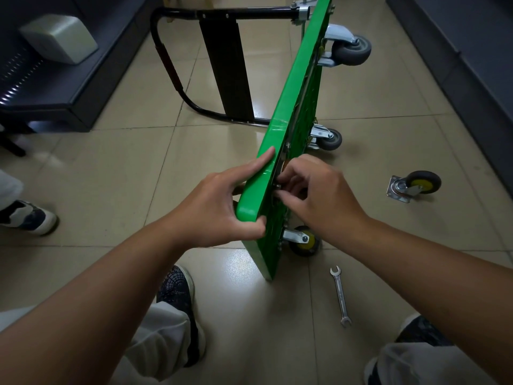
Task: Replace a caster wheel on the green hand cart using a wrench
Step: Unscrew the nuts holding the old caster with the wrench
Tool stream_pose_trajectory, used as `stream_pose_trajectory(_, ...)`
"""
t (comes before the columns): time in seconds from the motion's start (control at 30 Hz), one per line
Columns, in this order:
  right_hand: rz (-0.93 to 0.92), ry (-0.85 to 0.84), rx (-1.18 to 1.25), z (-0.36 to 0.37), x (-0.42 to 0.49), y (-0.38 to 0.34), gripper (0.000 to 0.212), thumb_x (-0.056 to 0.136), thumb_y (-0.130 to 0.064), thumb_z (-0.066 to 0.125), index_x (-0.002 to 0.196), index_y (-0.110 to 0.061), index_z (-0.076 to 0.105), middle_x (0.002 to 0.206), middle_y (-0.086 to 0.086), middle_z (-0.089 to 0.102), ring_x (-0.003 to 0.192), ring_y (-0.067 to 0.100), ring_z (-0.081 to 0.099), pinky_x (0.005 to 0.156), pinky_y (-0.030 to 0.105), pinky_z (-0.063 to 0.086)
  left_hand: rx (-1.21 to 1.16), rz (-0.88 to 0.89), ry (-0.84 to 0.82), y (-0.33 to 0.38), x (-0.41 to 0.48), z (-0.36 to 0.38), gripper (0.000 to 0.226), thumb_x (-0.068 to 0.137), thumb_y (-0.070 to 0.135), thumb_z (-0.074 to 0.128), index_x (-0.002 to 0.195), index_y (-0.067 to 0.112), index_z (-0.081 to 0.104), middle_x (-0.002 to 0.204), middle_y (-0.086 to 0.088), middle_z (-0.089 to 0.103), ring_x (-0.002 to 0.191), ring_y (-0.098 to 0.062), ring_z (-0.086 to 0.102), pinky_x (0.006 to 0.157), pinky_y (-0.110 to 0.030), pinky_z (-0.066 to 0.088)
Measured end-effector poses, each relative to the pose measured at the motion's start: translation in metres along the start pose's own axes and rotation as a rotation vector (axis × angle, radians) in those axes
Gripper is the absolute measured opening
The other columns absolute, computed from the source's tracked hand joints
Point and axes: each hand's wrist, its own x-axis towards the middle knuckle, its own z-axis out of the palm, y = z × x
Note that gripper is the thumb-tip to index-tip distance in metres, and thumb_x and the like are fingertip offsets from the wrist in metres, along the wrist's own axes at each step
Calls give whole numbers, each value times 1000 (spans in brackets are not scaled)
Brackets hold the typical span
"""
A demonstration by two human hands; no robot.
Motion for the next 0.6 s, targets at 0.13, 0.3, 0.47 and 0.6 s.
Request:
stream_pose_trajectory(0.13, -112, -9, -67, 0, -1, 2, 18, 80, -3, 74, 83, -11, 59, 94, 0, 57, 74, 15, 59, 65, 41, 54, -13, -8, -2, 1, 0, 0, 101, 76, 13, 79, 158, 43, 28, 150, 16, 48, 112, -16, 67, 79, -39, 63)
stream_pose_trajectory(0.3, -207, -11, -125, 1, -3, 2, 16, 82, 1, 71, 85, -7, 57, 98, 5, 56, 75, 19, 56, 63, 42, 52, -12, -6, 2, 1, 0, 1, 102, 77, 8, 80, 158, 41, 29, 150, 19, 48, 112, -14, 68, 81, -39, 63)
stream_pose_trajectory(0.47, -97, 19, 40, 2, -4, 3, 9, 87, -10, 74, 82, -6, 66, 95, 0, 60, 78, 15, 63, 70, 37, 56, -26, -4, 10, 1, -1, 1, 101, 78, 4, 80, 158, 39, 30, 152, 19, 46, 116, -11, 66, 84, -37, 62)
stream_pose_trajectory(0.6, 79, 78, 106, 5, -4, 0, 11, 83, -10, 78, 87, -14, 69, 90, -4, 64, 81, 11, 66, 73, 37, 58, -11, 3, 22, 2, 0, 2, 101, 77, 5, 80, 158, 39, 31, 153, 20, 45, 118, -10, 65, 85, -36, 62)
